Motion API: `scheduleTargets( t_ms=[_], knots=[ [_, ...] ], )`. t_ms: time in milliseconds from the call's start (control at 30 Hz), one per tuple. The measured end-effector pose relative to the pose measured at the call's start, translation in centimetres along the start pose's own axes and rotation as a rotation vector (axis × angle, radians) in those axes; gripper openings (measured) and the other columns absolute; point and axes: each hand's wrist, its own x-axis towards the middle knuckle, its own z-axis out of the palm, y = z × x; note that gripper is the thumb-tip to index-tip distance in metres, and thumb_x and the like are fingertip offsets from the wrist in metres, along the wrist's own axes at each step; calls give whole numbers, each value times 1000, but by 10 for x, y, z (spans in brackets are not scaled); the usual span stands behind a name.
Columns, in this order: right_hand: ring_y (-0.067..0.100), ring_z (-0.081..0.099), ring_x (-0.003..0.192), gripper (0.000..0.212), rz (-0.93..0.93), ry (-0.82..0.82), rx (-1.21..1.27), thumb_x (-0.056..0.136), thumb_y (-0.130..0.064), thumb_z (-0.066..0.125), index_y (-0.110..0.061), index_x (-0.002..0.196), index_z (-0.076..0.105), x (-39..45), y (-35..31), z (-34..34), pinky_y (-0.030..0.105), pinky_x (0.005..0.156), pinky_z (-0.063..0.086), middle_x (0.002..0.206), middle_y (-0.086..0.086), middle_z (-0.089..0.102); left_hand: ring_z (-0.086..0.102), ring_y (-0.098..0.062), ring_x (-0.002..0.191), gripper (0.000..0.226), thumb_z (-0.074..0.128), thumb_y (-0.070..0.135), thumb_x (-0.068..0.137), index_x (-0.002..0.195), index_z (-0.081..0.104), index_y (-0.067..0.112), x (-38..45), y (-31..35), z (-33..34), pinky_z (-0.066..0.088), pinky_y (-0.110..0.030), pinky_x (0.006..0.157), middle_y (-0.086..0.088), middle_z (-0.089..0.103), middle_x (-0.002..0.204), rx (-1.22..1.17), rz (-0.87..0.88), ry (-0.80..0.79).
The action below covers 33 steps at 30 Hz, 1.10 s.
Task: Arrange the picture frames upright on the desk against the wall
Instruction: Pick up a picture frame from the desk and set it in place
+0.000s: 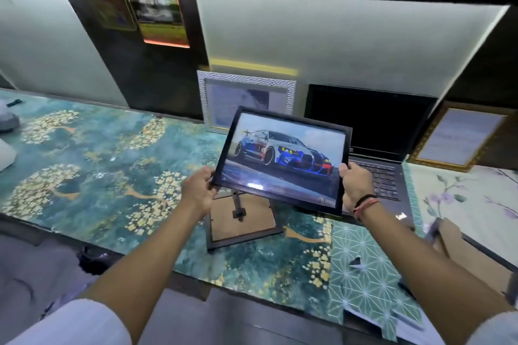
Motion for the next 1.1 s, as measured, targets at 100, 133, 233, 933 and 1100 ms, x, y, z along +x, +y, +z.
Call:
scheduleTargets(
  t_ms=[100, 133, 233, 933, 1100],
  knots=[
    [23, 62, 76, 18, 79, -59, -103, 92, -3, 52, -1, 90, 70, 26, 39, 25, 29, 63, 56, 87, 10, 70, 65, -24, 86, 26, 47, -7, 100, 115, 68, -5, 28, 5, -24, 57, -34, 73, -17, 68, 104, 279, 31, 23],
    [23, 60, 76, 18, 91, -62, -143, 89, -5, 54, 4, 89, 70, 34, 52, 34, 35, 66, 55, 85, 12, 70, 65, -23, 85, 26, 47, -7, 101, 114, 69, -2, 37, 4, -31, 57, -31, 69, -15, 68, 101, 323, 32, 21],
    [22, 42, 70, 22, 80, -70, -317, 81, -9, 55, -4, 60, 56, 62, 95, 52, 38, 61, 36, 64, 8, 48, 62, -23, 95, 26, 45, -8, 101, 103, 68, 5, 58, 3, -48, 54, -25, 67, -10, 67, 96, 430, 24, 18],
    [36, 57, 90, 23, 9, 287, -1086, 80, -22, 65, -5, 65, 67, 53, 81, 125, 38, 78, 54, 89, 20, 59, 44, -23, 54, 24, 55, 4, 82, 59, 52, 12, 154, 24, -50, 32, -28, 50, -11, 51, 59, 1118, 127, 84],
    [36, 46, 75, 13, -196, 193, -918, 70, -21, 45, -10, 66, 51, 84, 39, 168, 34, 68, 39, 74, 18, 48, 52, -23, 73, 12, 59, 4, 79, 74, 63, 14, 184, 65, 8, 40, -33, 63, -14, 52, 67, 989, 184, -33]
  ],
)
